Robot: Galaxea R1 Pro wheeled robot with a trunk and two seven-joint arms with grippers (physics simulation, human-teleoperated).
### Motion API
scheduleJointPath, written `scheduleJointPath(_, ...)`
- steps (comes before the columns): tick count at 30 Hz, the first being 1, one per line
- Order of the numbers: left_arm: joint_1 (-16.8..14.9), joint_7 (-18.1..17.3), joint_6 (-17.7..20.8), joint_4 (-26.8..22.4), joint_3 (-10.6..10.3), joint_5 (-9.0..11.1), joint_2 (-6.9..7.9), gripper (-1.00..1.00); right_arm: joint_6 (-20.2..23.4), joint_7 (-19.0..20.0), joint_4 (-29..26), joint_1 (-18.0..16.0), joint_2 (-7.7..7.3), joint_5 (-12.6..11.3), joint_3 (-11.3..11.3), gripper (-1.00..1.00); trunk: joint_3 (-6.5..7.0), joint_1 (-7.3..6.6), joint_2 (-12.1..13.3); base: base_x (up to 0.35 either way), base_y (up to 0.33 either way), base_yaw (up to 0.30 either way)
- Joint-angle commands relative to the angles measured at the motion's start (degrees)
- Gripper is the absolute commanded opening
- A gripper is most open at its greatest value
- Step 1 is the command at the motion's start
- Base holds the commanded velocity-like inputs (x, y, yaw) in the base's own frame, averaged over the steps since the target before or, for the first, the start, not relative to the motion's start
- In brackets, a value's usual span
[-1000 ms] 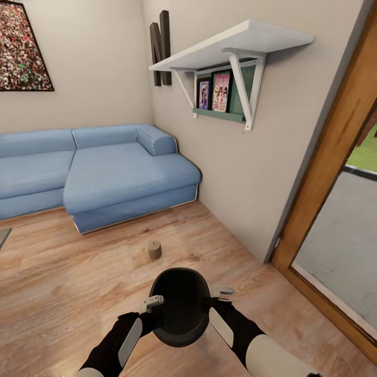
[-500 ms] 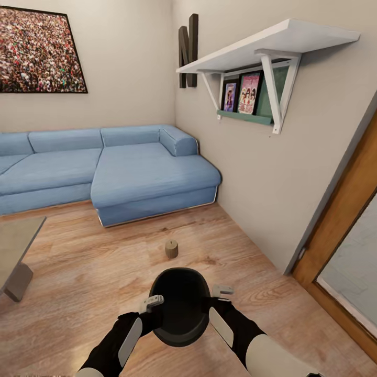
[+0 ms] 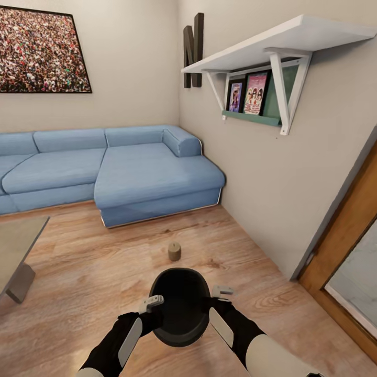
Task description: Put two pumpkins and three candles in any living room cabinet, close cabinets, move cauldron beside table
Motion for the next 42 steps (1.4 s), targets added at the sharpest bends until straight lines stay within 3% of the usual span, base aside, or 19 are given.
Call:
scheduleJointPath(1, 0.01, -0.04, 0.04, -0.09, 1.0, -0.65, 0.07, -1.0, -0.2, 5.47, -0.41, -0.09, 0.0, -0.58, -0.63, -1.0, 0.0, -0.01, -0.01, 0.215, 0.0, 0.051)
scheduleJointPath(9, 0.01, -0.03, 0.04, -0.09, 1.0, -0.65, 0.03, -1.0, -0.21, 5.47, -0.41, -0.08, 0.0, -0.58, -0.63, -1.0, 0.0, -0.01, -0.01, 0.186, 0.0, 0.244)
scheduleJointPath(30, 0.0, -0.03, 0.04, -0.18, 1.01, -0.65, -0.03, -1.0, -0.21, 5.47, -0.41, -0.07, 0.0, -0.58, -0.63, -1.0, 0.0, -0.01, -0.01, 0.008, -0.002, 0.291)
scheduleJointPath(42, 0.01, -0.03, 0.04, -0.18, 1.0, -0.65, -0.1, -1.0, -0.21, 5.47, -0.41, -0.08, 0.0, -0.58, -0.63, -1.0, 0.0, -0.01, -0.01, 0.099, -0.162, 0.291)
